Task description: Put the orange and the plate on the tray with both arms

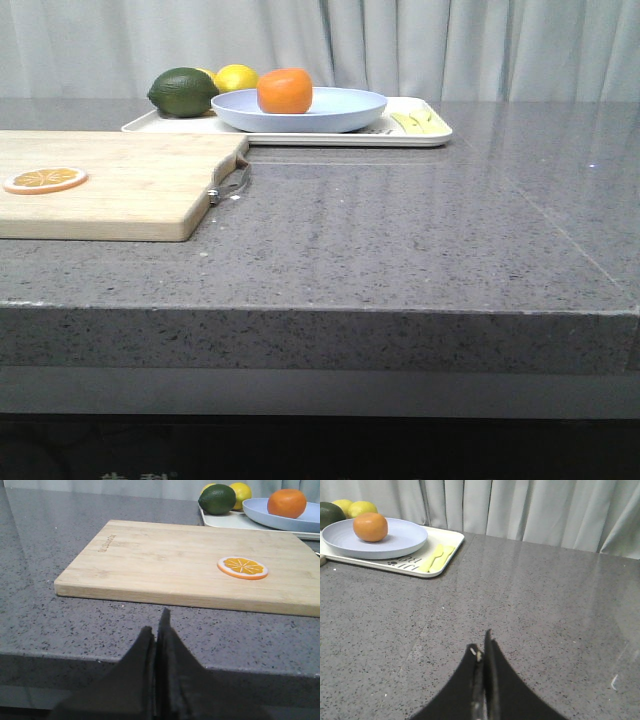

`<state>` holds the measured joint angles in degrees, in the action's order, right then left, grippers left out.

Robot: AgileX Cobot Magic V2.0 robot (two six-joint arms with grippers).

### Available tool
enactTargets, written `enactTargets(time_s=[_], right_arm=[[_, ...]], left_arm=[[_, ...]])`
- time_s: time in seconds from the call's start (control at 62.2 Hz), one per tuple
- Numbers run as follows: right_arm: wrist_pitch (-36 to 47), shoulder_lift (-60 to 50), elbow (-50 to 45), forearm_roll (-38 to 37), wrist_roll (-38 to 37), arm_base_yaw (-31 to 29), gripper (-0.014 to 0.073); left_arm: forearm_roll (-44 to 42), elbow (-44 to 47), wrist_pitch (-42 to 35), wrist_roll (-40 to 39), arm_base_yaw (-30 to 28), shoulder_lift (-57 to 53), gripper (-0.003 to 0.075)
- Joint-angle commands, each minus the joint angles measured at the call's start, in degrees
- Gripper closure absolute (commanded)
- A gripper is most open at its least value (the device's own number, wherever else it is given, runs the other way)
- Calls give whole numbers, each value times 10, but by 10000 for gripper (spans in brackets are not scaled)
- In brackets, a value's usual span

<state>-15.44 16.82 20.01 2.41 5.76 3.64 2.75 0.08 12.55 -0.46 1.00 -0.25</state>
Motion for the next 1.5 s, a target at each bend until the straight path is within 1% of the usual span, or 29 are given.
enactTargets(time_s=[0.0,1.126,1.206,1.351,1.48], right_arm=[[49,4,15,-7,4,-2,646],[53,4,13,-7,4,-2,646],[90,3,-4,1,4,-2,646],[171,-20,-75,7,4,-2,646],[174,-56,-130,7,3,-2,646]], left_arm=[[5,4,-81,-4,-1,-13,738],[5,2,-88,-4,-1,-12,738],[5,2,-88,-4,-1,-12,738],[5,2,-88,-4,-1,-12,738],[5,2,-88,-4,-1,-12,738]])
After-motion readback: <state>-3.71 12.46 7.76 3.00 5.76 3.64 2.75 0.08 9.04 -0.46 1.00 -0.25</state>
